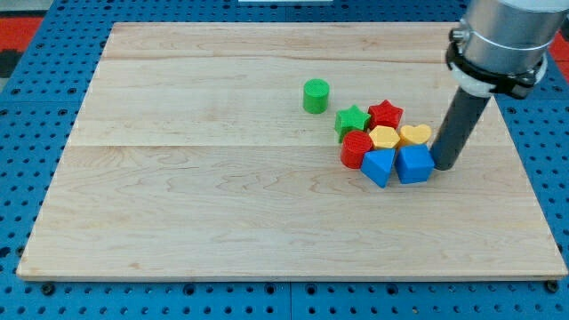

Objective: Place the green circle close to the green star

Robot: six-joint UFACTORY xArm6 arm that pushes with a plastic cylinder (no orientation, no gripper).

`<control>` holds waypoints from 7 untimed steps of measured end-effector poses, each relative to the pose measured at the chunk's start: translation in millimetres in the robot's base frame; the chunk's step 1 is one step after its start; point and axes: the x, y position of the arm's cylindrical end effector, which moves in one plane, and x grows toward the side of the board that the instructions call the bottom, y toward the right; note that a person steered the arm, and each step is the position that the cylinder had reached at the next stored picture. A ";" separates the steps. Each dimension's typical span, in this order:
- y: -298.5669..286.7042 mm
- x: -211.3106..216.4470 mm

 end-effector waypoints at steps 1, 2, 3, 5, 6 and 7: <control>0.0 11.8; 37.3 26.0; 83.4 -51.5; -37.9 -212.0; -138.2 -202.3; -161.2 -161.3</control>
